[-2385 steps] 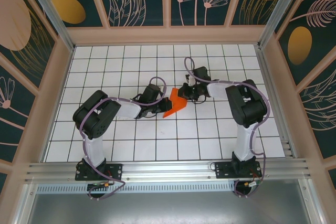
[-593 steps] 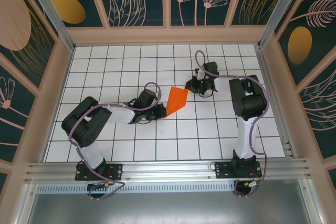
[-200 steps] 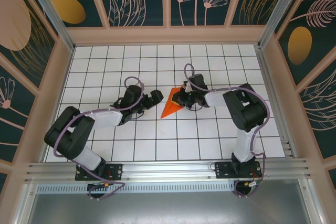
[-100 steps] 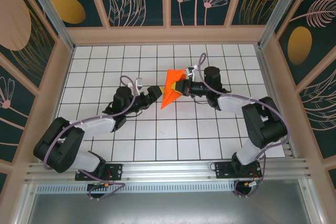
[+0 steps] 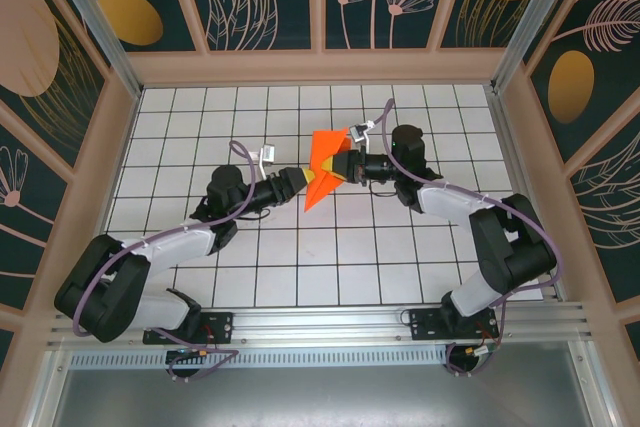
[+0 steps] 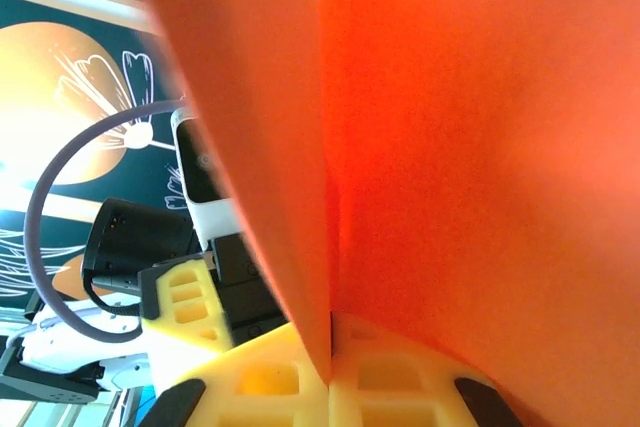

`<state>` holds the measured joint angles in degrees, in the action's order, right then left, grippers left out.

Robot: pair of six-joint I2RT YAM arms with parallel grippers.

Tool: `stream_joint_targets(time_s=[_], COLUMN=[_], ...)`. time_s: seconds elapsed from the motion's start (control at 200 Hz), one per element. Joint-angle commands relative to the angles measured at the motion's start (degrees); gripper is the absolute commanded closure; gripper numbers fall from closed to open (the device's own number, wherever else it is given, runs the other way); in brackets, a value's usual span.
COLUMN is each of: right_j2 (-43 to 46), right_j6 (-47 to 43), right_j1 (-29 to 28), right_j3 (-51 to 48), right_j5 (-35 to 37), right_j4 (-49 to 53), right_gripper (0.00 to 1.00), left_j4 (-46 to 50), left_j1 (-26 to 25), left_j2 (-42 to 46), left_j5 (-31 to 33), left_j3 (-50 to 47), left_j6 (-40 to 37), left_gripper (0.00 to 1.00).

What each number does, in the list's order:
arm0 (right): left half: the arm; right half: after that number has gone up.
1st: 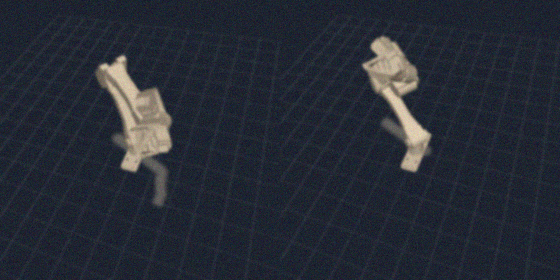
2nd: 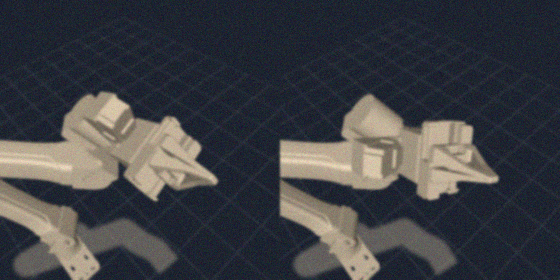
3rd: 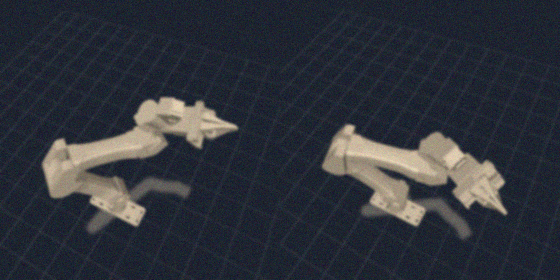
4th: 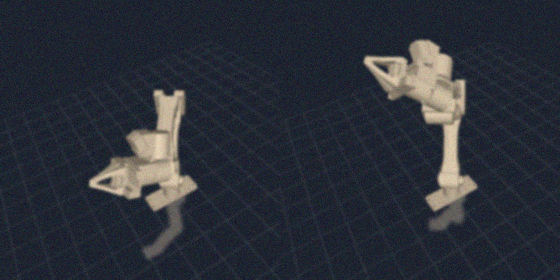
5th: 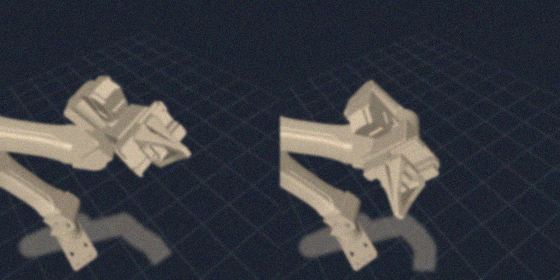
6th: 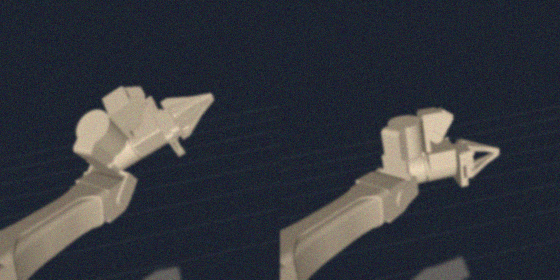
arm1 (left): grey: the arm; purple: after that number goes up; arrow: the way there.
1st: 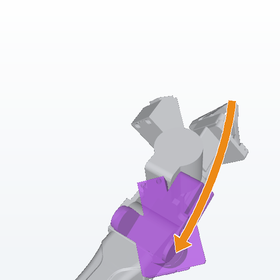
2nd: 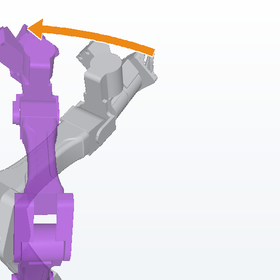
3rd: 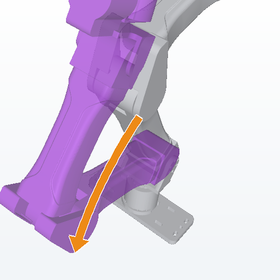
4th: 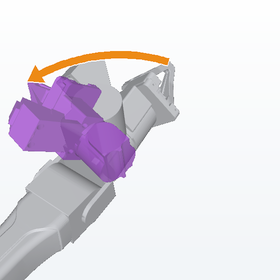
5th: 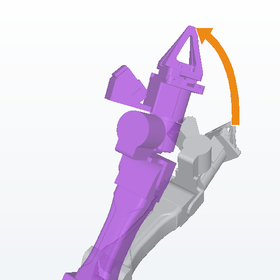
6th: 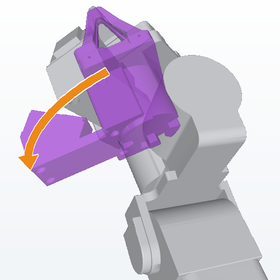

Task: Fold a paper plane with a square sheet of paper (pick it up from the middle)
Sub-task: Turn over the paper at the center of the table.

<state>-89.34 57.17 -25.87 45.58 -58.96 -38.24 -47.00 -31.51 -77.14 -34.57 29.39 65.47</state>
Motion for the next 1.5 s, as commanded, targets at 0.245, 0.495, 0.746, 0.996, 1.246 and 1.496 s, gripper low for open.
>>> stream_joint_targets(time_s=[0.245,0.495,0.746,0.996,1.246,1.496], right_j2=[0.4,4.0,11.8,13.8,13.9,14.5], right_j6=[-3.2,-11.7,-23.2,-23.1,-21.7,-18.7], right_j1=[0.3,5.0,8.0,9.7,10.3,10.7], right_j3=[1.7,2.7,0.9,-2.9,-4.5,-6.5], right_j5=[-1.2,6.0,29.8,31.8,34.1,38.6], right_j4=[2.7,18.2,38.7,38.8,40.2,40.6], right_gripper=[0.91,0.63,0.29,0.16,0.16,0.17], left_j4=[-6.7,4.5,44.1,74.9,87.8,77.1], left_j1=[-0.5,-0.4,-1.6,-9.7,-13.5,-14.3], left_j2=[-3.3,-2.5,-1.2,-13.5,-29.8,-34.9], left_j5=[-2.4,2.6,25.2,55.4,69.0,56.3], left_j3=[2.6,4.3,17.4,38.5,54.3,54.2], left_j6=[-0.2,-4.2,-19.0,-24.6,-24.2,-24.6], left_gripper=[0.78,0.88,0.9,0.95,0.96,0.73])
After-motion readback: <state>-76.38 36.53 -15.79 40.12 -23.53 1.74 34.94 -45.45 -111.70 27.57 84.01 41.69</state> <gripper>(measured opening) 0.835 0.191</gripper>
